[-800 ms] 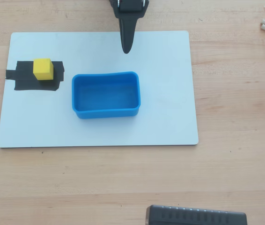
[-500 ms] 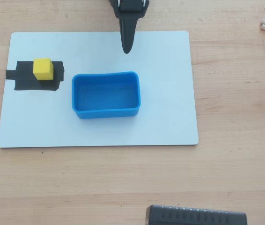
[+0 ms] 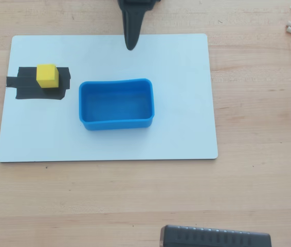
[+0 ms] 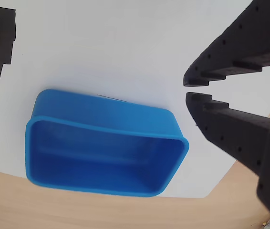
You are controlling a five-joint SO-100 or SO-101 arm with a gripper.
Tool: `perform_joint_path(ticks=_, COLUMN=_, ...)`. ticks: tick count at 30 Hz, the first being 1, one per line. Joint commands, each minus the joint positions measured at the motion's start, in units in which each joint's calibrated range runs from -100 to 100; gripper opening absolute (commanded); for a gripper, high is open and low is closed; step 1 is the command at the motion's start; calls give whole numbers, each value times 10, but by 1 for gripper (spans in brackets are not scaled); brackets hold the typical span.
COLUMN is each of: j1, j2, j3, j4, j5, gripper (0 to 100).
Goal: Pick up yellow cube and drop it in the blue rectangular bin
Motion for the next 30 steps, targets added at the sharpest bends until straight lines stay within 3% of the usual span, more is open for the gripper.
perform_joint_path(ticks=1, j1=27, j2=144, j3=-182, j4=28, j5=17, gripper=0)
perform_joint_path(ticks=16, j1=225, j2=574, j3=-610, j4=84, j5=118, gripper=0)
perform_joint_path(ticks=23, j1=260, j2=657, j3=-663, j4=81, j5=172, gripper=0)
perform_joint_path(ticks=30, j1=272, j2=718, j3=-687, j4=68, j5=175, gripper=0)
